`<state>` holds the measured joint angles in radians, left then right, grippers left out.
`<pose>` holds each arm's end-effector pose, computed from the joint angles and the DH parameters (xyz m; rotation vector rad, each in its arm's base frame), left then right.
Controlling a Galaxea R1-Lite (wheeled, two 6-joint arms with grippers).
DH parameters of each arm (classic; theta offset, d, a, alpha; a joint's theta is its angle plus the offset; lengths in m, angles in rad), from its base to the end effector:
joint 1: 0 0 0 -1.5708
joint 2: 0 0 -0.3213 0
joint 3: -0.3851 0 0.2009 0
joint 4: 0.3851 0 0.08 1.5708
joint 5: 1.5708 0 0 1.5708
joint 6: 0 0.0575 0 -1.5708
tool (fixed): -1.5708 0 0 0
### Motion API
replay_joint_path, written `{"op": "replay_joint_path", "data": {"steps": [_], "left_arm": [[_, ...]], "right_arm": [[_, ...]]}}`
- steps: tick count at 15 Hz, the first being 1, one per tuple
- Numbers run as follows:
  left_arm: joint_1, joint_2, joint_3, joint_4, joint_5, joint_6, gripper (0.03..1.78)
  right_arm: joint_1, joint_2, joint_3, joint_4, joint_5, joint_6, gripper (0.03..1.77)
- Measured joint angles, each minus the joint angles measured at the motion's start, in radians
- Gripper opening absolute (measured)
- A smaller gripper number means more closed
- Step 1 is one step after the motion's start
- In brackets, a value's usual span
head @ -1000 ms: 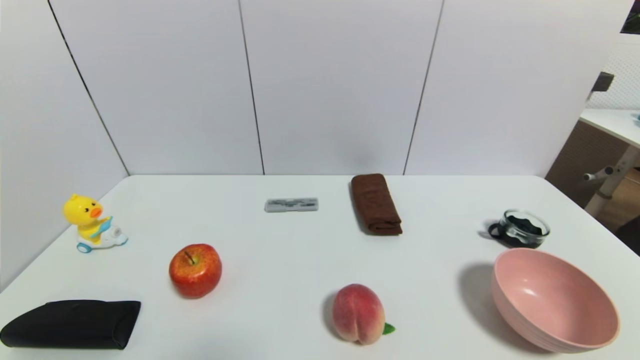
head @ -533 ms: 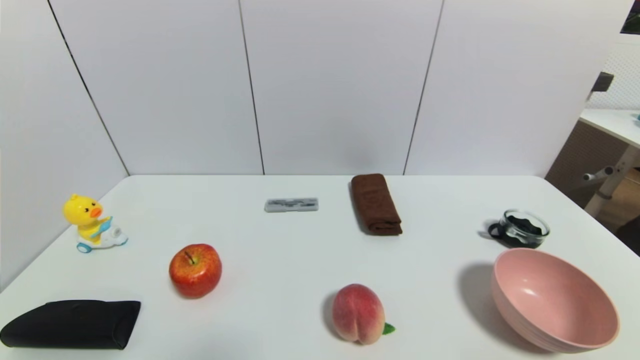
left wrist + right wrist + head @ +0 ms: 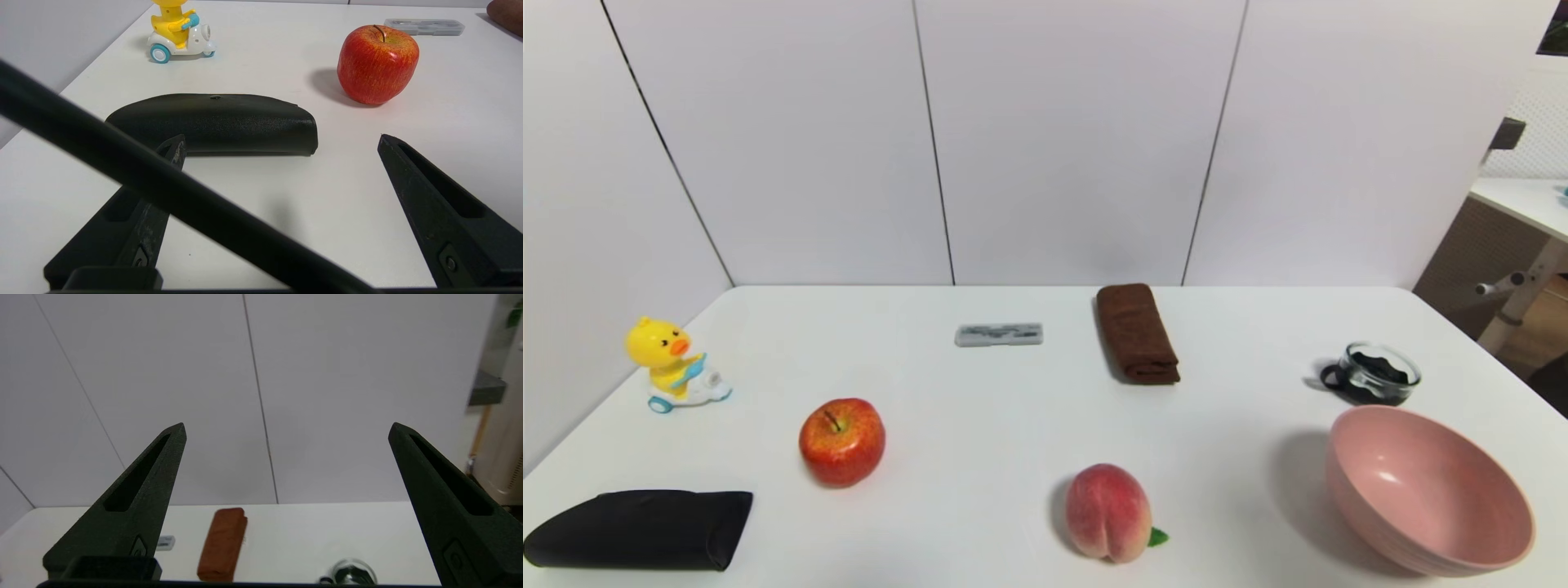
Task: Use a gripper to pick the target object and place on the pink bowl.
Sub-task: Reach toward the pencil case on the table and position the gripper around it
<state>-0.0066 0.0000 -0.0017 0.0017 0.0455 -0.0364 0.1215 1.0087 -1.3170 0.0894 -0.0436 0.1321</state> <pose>0.0022 0.0026 0.0758 -0.0364 -0.0007 0.0389 0.1169 0.0117 0.4301 0.1496 -0.2128 0.0919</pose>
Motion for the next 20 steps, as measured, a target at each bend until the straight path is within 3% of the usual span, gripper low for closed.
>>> {"op": "replay_joint_path", "data": {"steps": [7,14,18,20], "left_arm": [[0.000,0.000,0.000,0.000,0.000,0.000,1.69],[0.000,0.000,0.000,0.000,0.000,0.000,1.69],[0.001,0.000,0.000,0.000,0.000,0.000,1.69],[0.001,0.000,0.000,0.000,0.000,0.000,1.69]], "right_arm": [[0.235,0.480,-0.404,-0.009,0.040,-0.057,1.71],[0.415,0.971,-0.600,-0.063,0.084,-0.070,1.71],[0.462,1.180,-0.622,-0.146,0.169,-0.118,1.71],[0.466,1.266,-0.624,-0.227,0.239,-0.170,1.71]]}}
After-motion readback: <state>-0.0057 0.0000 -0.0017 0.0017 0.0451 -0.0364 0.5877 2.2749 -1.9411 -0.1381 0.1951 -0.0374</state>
